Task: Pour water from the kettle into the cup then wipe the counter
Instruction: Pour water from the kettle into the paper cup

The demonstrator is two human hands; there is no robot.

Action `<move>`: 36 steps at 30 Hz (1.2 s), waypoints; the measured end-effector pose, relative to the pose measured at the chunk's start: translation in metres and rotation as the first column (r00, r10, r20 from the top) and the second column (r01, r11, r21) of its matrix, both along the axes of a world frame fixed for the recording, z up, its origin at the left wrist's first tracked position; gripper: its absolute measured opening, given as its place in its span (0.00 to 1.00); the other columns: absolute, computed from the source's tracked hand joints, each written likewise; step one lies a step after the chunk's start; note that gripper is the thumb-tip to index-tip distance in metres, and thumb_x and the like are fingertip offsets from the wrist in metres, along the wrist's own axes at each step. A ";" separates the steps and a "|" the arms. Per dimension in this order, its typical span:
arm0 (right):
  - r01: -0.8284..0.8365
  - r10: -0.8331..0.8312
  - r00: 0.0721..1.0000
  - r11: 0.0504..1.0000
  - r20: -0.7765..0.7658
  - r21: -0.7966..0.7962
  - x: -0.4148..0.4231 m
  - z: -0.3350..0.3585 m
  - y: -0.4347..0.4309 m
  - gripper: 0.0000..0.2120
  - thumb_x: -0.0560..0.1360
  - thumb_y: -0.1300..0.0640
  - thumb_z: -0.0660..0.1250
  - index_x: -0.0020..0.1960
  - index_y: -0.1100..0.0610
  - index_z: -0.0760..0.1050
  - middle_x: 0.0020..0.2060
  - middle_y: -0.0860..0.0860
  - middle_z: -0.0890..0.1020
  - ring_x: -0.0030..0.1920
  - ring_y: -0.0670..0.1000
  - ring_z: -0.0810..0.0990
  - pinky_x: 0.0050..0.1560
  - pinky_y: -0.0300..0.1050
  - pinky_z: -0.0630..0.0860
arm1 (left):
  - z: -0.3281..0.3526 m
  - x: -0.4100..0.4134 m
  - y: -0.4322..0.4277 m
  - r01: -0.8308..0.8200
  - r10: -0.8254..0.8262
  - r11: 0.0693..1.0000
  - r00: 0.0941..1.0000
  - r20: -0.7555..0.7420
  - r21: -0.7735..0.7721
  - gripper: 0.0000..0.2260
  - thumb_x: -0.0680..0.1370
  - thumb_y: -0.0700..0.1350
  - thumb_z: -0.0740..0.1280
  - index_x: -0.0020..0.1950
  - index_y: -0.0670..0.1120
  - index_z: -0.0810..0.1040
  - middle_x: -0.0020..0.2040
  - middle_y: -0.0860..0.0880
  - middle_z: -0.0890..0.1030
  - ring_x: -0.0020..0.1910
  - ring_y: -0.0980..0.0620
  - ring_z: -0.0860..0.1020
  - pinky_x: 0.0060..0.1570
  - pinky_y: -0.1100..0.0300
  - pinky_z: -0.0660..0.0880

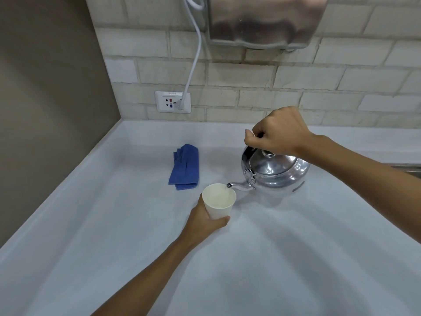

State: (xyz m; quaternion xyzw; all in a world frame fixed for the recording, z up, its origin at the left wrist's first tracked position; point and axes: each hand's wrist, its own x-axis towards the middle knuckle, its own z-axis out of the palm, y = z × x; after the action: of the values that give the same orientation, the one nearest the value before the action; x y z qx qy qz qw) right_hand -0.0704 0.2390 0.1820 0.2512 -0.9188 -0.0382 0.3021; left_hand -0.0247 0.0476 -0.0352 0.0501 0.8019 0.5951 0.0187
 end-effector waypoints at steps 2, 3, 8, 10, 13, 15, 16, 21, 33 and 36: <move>-0.003 0.003 1.000 1.000 -0.008 0.030 0.002 0.002 -0.003 0.22 0.69 0.51 0.58 0.20 0.61 0.65 0.15 0.61 0.66 0.22 0.54 0.57 0.28 0.38 0.50 | -0.001 0.000 0.000 0.002 -0.002 1.000 1.000 -0.003 0.003 0.32 0.61 0.52 0.76 0.59 0.61 0.64 0.54 0.62 0.74 0.53 0.60 0.74 0.44 0.73 0.68; -0.009 0.010 1.000 0.999 -0.012 0.045 0.003 0.003 -0.004 0.21 0.69 0.52 0.58 0.20 0.59 0.63 0.15 0.59 0.63 0.23 0.54 0.56 0.28 0.38 0.49 | -0.001 0.000 0.001 0.004 -0.004 1.000 1.000 -0.005 0.001 0.32 0.61 0.52 0.76 0.60 0.61 0.64 0.55 0.60 0.74 0.54 0.60 0.74 0.45 0.73 0.68; -0.016 0.016 1.000 0.994 -0.008 0.112 0.007 0.009 -0.009 0.20 0.70 0.52 0.57 0.21 0.57 0.60 0.17 0.54 0.60 0.23 0.53 0.55 0.28 0.38 0.48 | -0.003 -0.001 0.000 0.008 -0.009 1.000 1.000 -0.011 -0.002 0.33 0.62 0.50 0.77 0.63 0.57 0.65 0.58 0.56 0.74 0.56 0.56 0.73 0.46 0.72 0.68; -0.014 0.015 1.000 0.992 -0.008 0.129 0.008 0.010 -0.010 0.20 0.70 0.53 0.57 0.21 0.57 0.59 0.17 0.54 0.59 0.23 0.54 0.55 0.28 0.39 0.48 | -0.002 -0.001 0.000 0.013 -0.013 1.000 1.000 -0.012 -0.005 0.33 0.63 0.50 0.77 0.62 0.57 0.64 0.57 0.57 0.74 0.55 0.58 0.73 0.43 0.76 0.69; -0.018 0.020 1.000 0.989 -0.011 0.149 0.009 0.013 -0.013 0.20 0.70 0.53 0.57 0.22 0.57 0.58 0.18 0.55 0.58 0.24 0.54 0.54 0.28 0.39 0.48 | -0.001 -0.001 0.000 0.015 -0.015 1.000 1.000 -0.013 0.001 0.32 0.63 0.49 0.77 0.61 0.59 0.64 0.56 0.59 0.74 0.54 0.59 0.74 0.41 0.80 0.69; -0.024 0.027 1.000 0.987 -0.013 0.161 0.010 0.015 -0.015 0.20 0.70 0.53 0.57 0.22 0.57 0.57 0.18 0.55 0.58 0.24 0.54 0.54 0.28 0.40 0.49 | -0.001 0.000 0.000 0.018 -0.018 1.000 1.000 -0.015 0.005 0.32 0.63 0.49 0.77 0.61 0.58 0.64 0.56 0.59 0.74 0.54 0.59 0.73 0.42 0.81 0.68; -0.025 0.028 1.000 0.985 -0.014 0.169 0.010 0.016 -0.016 0.20 0.70 0.53 0.56 0.22 0.57 0.57 0.18 0.56 0.58 0.24 0.54 0.54 0.28 0.40 0.49 | -0.001 0.000 -0.001 0.020 -0.020 1.000 1.000 -0.015 0.009 0.32 0.63 0.49 0.77 0.61 0.59 0.64 0.56 0.60 0.74 0.54 0.60 0.73 0.43 0.81 0.68; -0.030 0.034 0.999 0.980 -0.017 0.195 0.011 0.018 -0.017 0.20 0.71 0.52 0.55 0.22 0.58 0.59 0.19 0.58 0.60 0.24 0.55 0.56 0.28 0.41 0.49 | 0.000 0.001 -0.001 0.028 -0.028 1.000 1.000 -0.007 0.010 0.32 0.63 0.49 0.77 0.61 0.60 0.64 0.54 0.63 0.73 0.53 0.62 0.73 0.42 0.81 0.68; -0.041 0.049 0.998 0.976 -0.031 0.212 0.009 0.024 -0.014 0.20 0.71 0.54 0.54 0.23 0.60 0.60 0.19 0.58 0.62 0.24 0.55 0.59 0.29 0.41 0.51 | 0.003 0.002 -0.001 0.028 -0.028 1.000 1.000 0.002 0.009 0.32 0.63 0.49 0.77 0.61 0.60 0.63 0.55 0.60 0.74 0.53 0.61 0.73 0.41 0.77 0.70; -0.046 0.056 0.998 0.975 -0.040 0.217 0.010 0.027 -0.013 0.20 0.71 0.54 0.55 0.23 0.60 0.58 0.19 0.58 0.61 0.23 0.55 0.58 0.28 0.42 0.52 | 0.002 0.002 -0.001 0.023 -0.023 1.000 1.000 0.003 0.015 0.34 0.63 0.49 0.77 0.64 0.57 0.64 0.56 0.57 0.74 0.55 0.57 0.73 0.41 0.81 0.69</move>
State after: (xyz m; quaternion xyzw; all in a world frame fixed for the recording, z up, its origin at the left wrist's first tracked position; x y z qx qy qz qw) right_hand -0.0601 0.2261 0.2086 0.3051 -0.8953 -0.1359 0.2948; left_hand -0.0232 0.0470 -0.0328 0.0582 0.7968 0.6008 0.0265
